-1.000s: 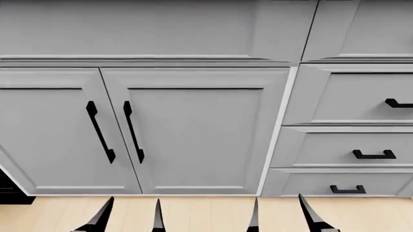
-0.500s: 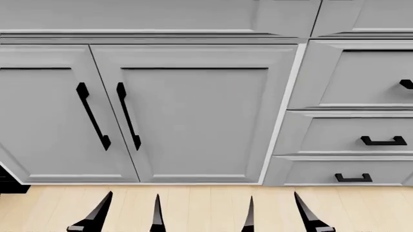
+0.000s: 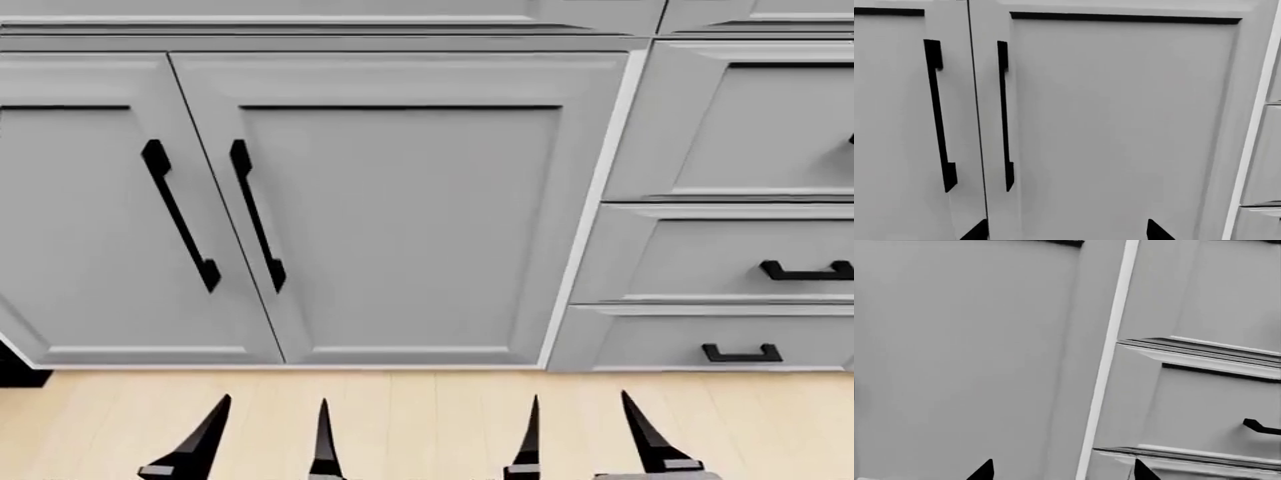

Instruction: Close the dishwasher door

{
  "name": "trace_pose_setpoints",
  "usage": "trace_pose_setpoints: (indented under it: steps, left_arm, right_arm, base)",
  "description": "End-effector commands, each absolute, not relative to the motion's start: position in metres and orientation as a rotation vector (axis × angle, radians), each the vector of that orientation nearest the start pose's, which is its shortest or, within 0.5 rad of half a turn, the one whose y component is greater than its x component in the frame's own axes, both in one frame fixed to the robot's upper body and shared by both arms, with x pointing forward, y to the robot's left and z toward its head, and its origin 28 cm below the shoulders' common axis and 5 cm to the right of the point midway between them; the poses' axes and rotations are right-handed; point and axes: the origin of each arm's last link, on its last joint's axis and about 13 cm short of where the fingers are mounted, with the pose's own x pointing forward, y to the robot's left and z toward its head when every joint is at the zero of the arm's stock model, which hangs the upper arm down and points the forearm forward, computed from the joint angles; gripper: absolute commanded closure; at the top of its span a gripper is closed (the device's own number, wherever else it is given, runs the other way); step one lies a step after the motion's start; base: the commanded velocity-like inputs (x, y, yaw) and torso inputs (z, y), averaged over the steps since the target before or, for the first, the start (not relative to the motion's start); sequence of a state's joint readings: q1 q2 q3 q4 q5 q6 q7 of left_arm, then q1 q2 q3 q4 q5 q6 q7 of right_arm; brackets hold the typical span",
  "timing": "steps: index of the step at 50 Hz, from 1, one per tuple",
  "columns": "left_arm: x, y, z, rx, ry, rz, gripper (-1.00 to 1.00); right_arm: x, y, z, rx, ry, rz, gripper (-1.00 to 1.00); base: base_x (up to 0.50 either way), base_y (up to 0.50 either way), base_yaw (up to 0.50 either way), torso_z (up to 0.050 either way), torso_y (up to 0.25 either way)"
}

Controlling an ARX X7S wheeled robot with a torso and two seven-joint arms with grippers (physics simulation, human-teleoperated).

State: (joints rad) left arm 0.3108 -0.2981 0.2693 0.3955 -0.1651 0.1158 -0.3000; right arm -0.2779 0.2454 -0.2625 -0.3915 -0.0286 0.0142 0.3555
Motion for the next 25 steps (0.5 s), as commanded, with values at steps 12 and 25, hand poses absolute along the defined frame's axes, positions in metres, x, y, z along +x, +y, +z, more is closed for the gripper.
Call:
trace_pose_setpoints:
  steps: [12, 25]
  left_arm:
    - [0.139, 0.195, 0.036, 0.007, -0.082, -0.063, -1.0]
    - [0.134, 0.186, 0.037, 0.071, -0.09, -0.091, -1.0]
  right_arm:
    - [0.147, -0.097, 0.033, -0.133, -0.077, -0.042, -1.0]
    - [0.145, -0.102, 0.033, -0.121, -0.078, -0.046, -1.0]
  base:
    - [0.0, 0.0, 0.0, -0.05, -0.01]
    - [0.0, 0.0, 0.0, -0.05, -0.005]
